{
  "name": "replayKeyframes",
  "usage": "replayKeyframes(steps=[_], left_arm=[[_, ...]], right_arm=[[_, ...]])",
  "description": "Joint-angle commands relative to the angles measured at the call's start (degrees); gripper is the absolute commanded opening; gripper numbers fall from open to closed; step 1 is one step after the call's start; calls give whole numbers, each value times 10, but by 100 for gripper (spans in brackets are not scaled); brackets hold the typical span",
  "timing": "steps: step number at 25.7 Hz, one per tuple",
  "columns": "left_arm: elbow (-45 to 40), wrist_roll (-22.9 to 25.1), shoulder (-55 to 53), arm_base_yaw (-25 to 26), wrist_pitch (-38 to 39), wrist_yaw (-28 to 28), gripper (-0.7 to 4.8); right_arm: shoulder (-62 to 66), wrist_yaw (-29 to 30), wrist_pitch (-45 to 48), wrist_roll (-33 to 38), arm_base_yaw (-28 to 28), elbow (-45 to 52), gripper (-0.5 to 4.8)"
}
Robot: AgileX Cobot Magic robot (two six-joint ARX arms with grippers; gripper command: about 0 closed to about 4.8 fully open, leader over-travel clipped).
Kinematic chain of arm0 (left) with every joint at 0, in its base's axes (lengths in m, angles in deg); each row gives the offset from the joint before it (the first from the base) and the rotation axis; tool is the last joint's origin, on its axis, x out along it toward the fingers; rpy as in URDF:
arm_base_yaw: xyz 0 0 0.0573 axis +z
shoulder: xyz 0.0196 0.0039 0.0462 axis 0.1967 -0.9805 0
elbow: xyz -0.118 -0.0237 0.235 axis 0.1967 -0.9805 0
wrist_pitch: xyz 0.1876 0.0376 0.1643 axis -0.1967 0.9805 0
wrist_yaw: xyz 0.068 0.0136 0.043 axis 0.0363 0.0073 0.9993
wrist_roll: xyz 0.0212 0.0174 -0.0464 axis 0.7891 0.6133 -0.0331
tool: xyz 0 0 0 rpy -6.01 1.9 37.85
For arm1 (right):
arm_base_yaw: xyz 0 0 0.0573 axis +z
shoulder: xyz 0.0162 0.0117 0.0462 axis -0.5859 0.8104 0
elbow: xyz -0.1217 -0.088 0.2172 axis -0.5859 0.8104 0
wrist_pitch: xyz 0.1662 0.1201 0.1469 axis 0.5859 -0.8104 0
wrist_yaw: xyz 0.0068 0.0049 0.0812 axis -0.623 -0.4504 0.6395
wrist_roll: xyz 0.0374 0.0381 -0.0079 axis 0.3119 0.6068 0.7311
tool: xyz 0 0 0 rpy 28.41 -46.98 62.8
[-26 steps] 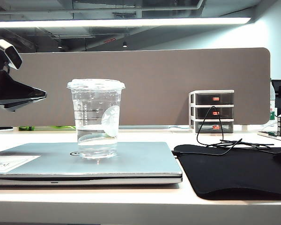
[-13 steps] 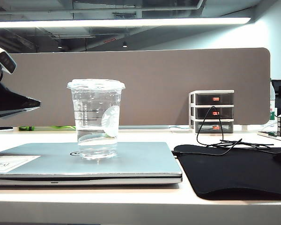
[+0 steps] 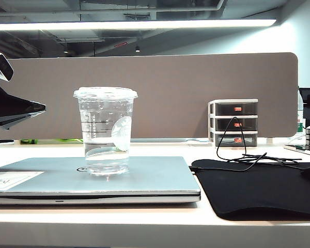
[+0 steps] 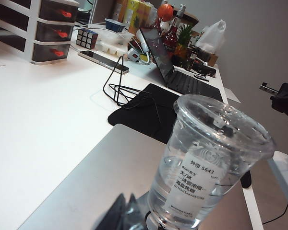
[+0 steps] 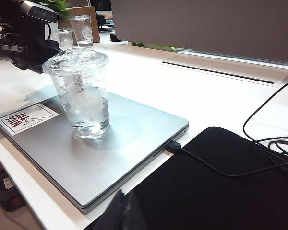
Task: Pick up the coffee cup and place it over the laptop.
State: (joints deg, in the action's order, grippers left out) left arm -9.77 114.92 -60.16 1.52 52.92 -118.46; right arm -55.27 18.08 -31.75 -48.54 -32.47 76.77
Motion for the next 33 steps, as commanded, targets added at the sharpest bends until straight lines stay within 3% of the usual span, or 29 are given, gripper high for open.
replayKeyframes(steps=[1,19,26,33], left_arm=[[2,0,3,1,4,-7,-5],[2,-3,5,-6,4,-7,-5],[4,-49,90,13,4,13,-5],[4,-49,126,14,4,22,-5]], right_arm=[[0,0,10,1,0,3,-5],[0,0,10,1,0,3,-5],[0,0,7,1,0,3,-5],[0,0,5,1,0,3,-5]])
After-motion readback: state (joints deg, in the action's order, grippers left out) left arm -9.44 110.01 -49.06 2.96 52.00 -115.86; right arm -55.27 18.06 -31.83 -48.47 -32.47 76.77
